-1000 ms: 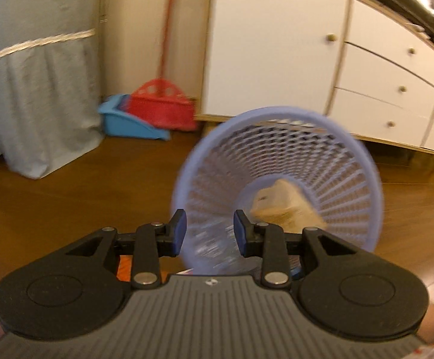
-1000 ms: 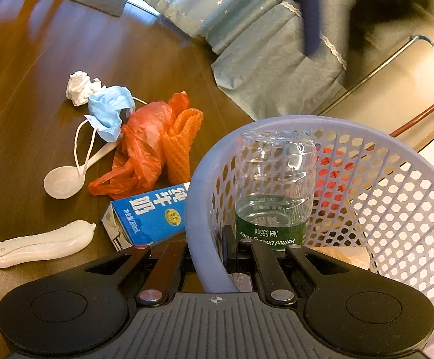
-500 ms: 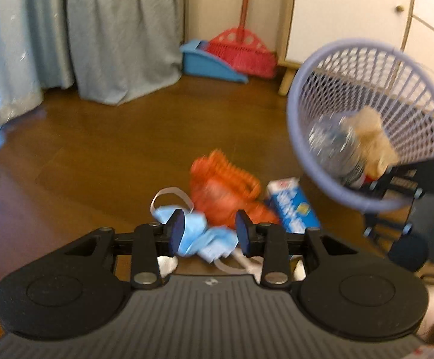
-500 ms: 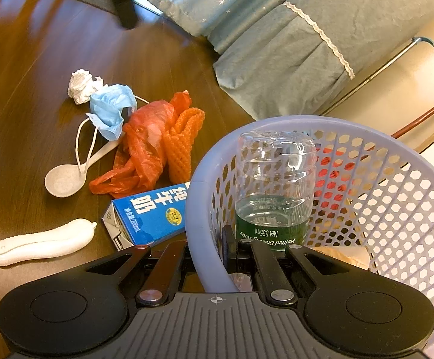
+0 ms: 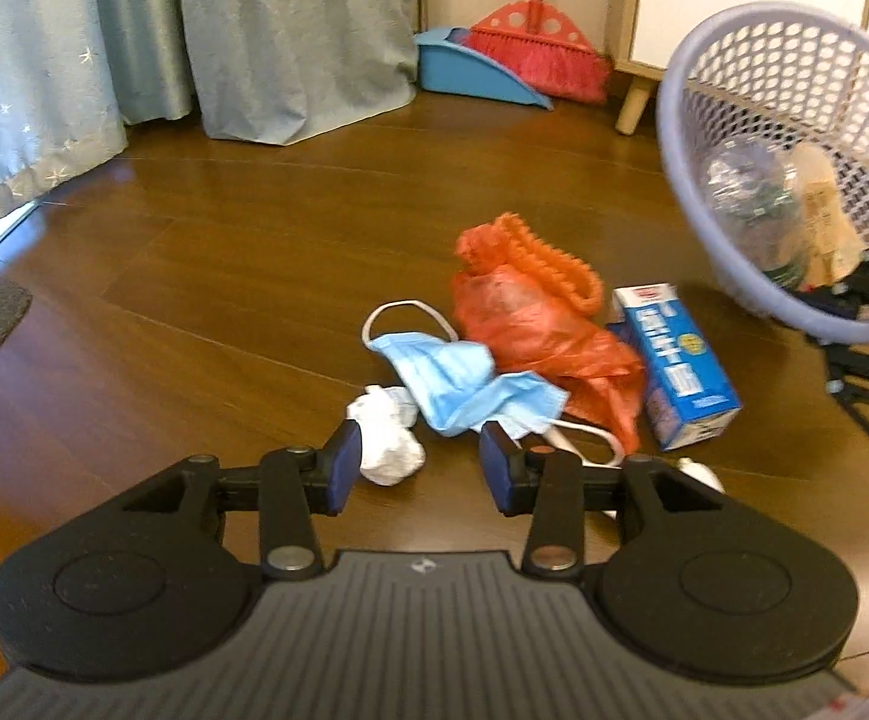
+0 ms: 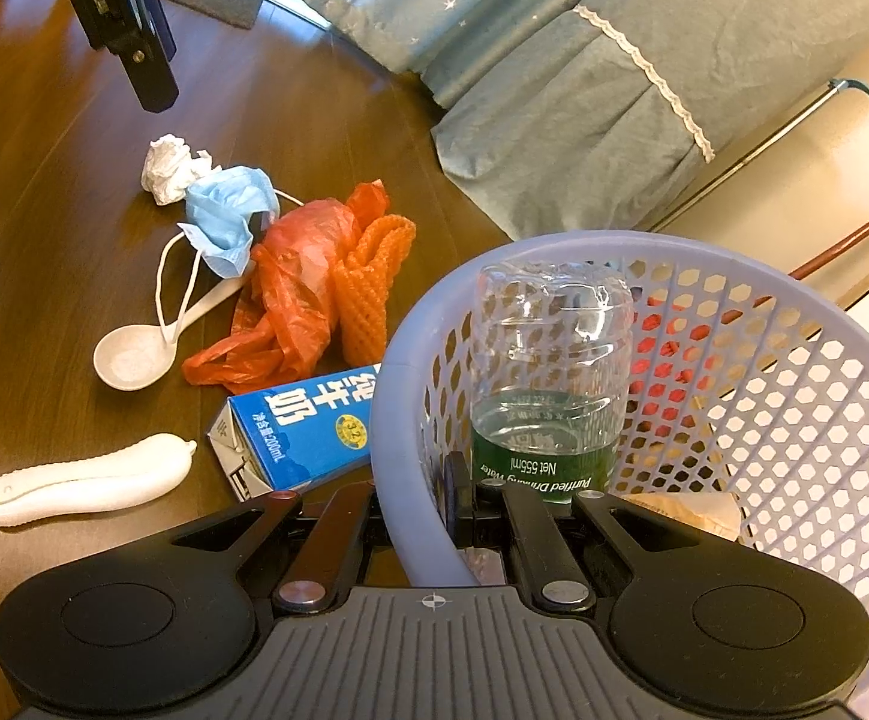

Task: Collect trash
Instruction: 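Reach the left gripper toward the white tissue ball, then grasp the tissue ball with the left gripper and drop it into the wastebasket, then lower the left gripper to the blue face mask and grasp it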

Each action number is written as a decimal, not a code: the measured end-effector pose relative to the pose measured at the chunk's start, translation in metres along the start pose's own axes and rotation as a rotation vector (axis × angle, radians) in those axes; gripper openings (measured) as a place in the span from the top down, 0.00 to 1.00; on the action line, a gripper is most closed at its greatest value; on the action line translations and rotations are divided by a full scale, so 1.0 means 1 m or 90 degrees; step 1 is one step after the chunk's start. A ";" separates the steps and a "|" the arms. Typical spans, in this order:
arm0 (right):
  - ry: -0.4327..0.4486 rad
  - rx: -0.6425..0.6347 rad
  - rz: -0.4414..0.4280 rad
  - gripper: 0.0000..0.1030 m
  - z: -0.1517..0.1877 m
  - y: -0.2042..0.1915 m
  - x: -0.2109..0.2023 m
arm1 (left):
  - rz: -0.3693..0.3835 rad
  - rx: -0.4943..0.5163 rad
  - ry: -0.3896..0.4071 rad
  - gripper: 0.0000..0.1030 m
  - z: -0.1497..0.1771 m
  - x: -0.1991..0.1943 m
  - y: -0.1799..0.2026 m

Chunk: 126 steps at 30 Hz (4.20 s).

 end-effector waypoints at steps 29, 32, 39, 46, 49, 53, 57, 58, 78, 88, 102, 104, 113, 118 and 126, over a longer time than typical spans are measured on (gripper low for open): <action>-0.002 -0.015 -0.001 0.98 0.004 -0.002 0.001 | -0.039 -0.014 -0.083 0.75 0.006 0.092 -0.017; -0.003 -0.014 -0.001 0.98 0.004 -0.002 0.002 | -0.037 -0.018 -0.085 0.78 0.007 0.090 -0.019; -0.004 -0.009 0.000 0.98 0.002 0.000 0.002 | -0.029 -0.029 -0.080 0.80 0.006 0.076 -0.019; -0.006 -0.005 0.001 0.98 0.001 0.001 0.002 | -0.017 -0.031 -0.062 0.80 -0.002 0.050 -0.018; -0.007 -0.002 0.000 0.98 0.000 0.002 0.002 | -0.010 -0.030 -0.050 0.80 -0.007 0.037 -0.016; -0.009 0.000 0.000 0.98 -0.001 0.001 0.002 | -0.001 -0.024 -0.031 0.80 -0.016 0.024 -0.014; -0.009 0.001 0.000 0.98 -0.001 0.002 0.002 | 0.008 -0.025 -0.011 0.80 -0.024 0.010 -0.013; -0.009 0.001 0.000 0.98 -0.001 0.002 0.001 | 0.011 -0.027 -0.007 0.80 -0.026 0.006 -0.013; -0.006 0.005 -0.002 0.98 -0.001 0.000 -0.001 | 0.193 0.101 0.131 0.79 -0.125 -0.055 0.113; -0.001 0.018 -0.004 0.98 0.001 0.002 -0.003 | 0.241 0.122 0.145 0.58 -0.153 -0.026 0.175; 0.000 0.030 -0.001 0.98 0.001 0.009 -0.005 | 0.136 0.061 0.126 0.57 -0.110 -0.038 0.095; 0.001 0.030 0.001 0.98 0.001 0.009 -0.005 | 0.113 0.046 0.112 0.57 -0.098 -0.036 0.078; 0.000 0.026 0.001 0.98 0.001 0.007 -0.005 | 0.052 0.007 0.042 0.57 -0.041 -0.016 0.032; 0.000 0.027 0.000 0.98 0.001 0.007 -0.005 | 0.042 0.008 0.013 0.57 -0.016 -0.005 0.030; 0.000 0.023 -0.001 0.98 0.001 0.007 -0.005 | 0.015 0.035 -0.019 0.56 -0.005 0.031 0.033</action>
Point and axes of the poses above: each gripper's, at about its wrist camera, not at the fingertips, and x roughly the way its jaws point, y to its right, z to its underside, the point moved 3 cm from there along x, roughly the way its jaws point, and after that the axes turned 6 degrees about -y, right-handed, at the moved point
